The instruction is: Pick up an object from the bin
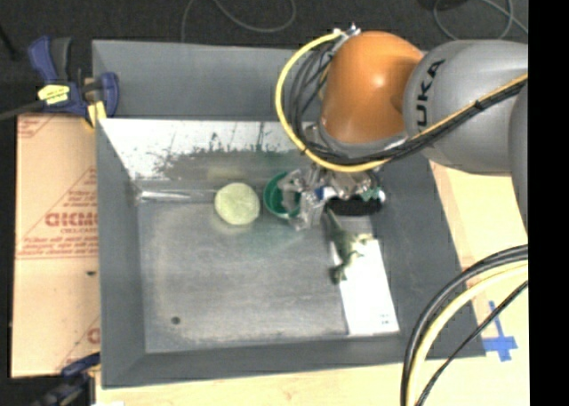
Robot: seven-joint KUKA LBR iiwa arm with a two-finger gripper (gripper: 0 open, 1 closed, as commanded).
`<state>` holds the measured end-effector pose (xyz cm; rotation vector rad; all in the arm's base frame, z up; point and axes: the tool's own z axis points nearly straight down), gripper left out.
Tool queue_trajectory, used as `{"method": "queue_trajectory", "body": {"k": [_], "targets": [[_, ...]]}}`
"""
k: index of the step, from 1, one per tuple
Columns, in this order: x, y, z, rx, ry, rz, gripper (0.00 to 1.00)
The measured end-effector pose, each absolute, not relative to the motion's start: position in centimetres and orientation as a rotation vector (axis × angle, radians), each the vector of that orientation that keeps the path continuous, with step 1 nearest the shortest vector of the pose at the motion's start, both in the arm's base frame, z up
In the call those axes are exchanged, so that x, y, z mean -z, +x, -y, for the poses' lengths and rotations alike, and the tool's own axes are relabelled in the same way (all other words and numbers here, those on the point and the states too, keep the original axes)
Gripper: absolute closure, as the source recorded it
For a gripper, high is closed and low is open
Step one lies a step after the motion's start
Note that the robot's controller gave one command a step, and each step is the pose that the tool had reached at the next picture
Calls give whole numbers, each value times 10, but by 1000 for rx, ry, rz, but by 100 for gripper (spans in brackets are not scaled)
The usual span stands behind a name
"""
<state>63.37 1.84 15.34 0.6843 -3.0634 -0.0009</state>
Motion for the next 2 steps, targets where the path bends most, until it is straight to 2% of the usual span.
{"method": "queue_trajectory", "body": {"k": [1,2], "targets": [[-214,637,-27,0,708,3062,100],[-229,637,-27,1,724,3059,100]]}}
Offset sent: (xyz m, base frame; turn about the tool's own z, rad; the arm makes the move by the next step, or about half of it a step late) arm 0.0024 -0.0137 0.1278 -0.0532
